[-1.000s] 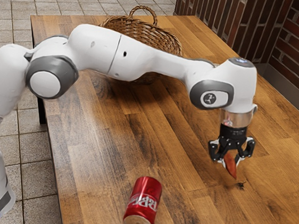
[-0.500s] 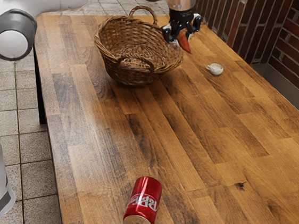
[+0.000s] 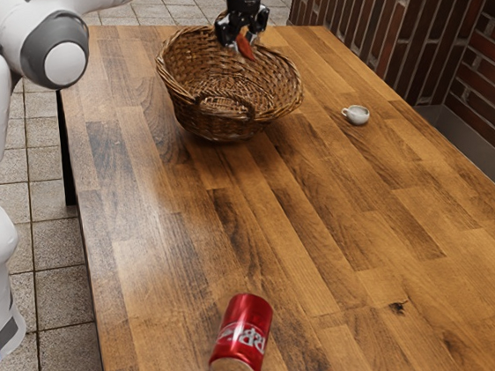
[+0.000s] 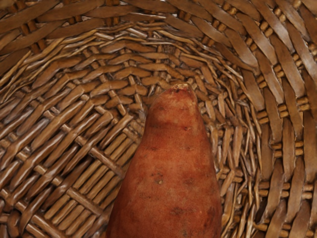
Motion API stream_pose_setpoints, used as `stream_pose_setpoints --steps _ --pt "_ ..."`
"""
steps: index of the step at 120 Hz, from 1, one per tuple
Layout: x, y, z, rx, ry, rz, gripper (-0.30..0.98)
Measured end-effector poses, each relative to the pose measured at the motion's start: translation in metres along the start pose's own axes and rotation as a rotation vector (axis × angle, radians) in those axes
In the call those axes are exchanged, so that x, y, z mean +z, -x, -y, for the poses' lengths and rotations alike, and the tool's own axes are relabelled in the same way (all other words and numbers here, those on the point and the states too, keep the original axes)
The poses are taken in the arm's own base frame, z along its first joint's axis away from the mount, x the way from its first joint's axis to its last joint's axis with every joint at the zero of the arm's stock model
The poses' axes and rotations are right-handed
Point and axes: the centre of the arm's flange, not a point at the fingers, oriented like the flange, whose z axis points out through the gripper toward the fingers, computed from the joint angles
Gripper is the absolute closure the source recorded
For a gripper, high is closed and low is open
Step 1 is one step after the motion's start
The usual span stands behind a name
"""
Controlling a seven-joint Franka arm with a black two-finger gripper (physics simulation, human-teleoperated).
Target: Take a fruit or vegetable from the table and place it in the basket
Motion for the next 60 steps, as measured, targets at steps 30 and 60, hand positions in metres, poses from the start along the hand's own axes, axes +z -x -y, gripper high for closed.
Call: stream_pose_setpoints --steps 30,60 --pt "0.006 -0.012 -0.009 0.068 0.026 0.005 0.25" --pt "-0.054 0.133 -0.003 0.217 0.125 0.108 0.04"
